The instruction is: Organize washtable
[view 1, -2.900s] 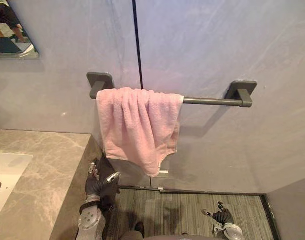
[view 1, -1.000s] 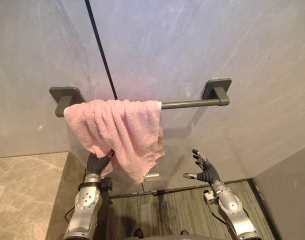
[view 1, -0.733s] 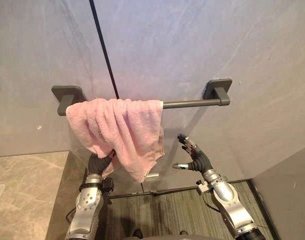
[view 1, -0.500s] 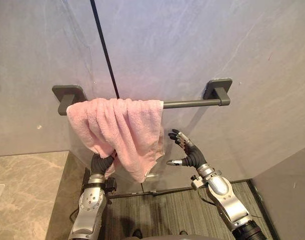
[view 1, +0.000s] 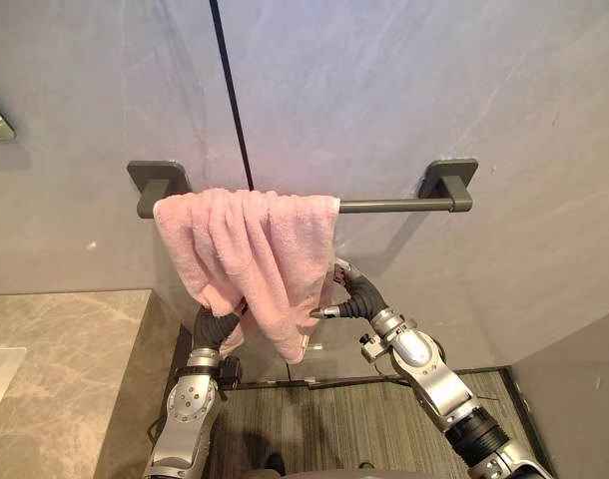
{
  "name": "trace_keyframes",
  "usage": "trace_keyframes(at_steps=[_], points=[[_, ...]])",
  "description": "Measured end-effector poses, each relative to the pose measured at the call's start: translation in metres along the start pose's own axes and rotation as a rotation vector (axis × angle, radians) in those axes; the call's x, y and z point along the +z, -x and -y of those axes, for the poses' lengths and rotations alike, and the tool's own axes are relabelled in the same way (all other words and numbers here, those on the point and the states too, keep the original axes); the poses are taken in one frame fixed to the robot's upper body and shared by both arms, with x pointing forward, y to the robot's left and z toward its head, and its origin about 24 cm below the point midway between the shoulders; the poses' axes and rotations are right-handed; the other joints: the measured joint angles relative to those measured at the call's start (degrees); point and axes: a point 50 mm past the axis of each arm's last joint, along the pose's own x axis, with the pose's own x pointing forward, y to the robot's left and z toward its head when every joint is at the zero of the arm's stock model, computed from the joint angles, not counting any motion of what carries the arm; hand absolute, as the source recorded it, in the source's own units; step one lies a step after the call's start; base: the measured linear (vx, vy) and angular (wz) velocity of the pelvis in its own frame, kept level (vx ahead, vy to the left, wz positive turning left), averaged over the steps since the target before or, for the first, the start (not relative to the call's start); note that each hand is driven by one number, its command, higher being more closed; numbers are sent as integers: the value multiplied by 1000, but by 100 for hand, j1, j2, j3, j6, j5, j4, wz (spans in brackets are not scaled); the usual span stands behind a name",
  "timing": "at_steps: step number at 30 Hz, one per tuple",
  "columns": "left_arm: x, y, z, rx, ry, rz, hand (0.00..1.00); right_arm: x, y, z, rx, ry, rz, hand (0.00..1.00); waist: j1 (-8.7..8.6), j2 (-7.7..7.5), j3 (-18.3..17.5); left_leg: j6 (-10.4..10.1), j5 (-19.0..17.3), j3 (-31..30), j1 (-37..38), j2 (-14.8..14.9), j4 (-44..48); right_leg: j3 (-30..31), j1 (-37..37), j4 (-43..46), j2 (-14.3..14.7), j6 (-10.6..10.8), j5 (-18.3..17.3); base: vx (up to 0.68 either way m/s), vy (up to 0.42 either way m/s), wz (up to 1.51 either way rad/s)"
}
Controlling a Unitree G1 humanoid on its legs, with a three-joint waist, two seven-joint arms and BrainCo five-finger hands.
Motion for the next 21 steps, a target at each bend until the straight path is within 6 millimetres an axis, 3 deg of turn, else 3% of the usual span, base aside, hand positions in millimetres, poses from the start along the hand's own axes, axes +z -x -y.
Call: trace_keyframes(at_steps=[6, 16, 21], points=[[0, 0, 1, -7, 3, 4, 100, 6, -12, -2, 15, 7, 20, 100, 19, -62, -43, -4, 18, -39, -26, 1, 1, -20, -3, -1, 2, -1, 0, -9, -8, 3], [0, 0, 2, -7, 11, 3, 100, 5, -12, -4, 30, 9, 19, 100, 14, -110, -74, -5, 18, -45, -54, 2, 1, -19, -25, -1, 3, -10, -6, 0, 0, 0], [1, 0, -1, 3, 9, 5, 100, 3, -7, 11, -42, -2, 10, 100, 17, -110, -74, -5, 18, -85, -83, -2, 1, -20, -35, 0, 3, -11, -7, -3, -3, 2]])
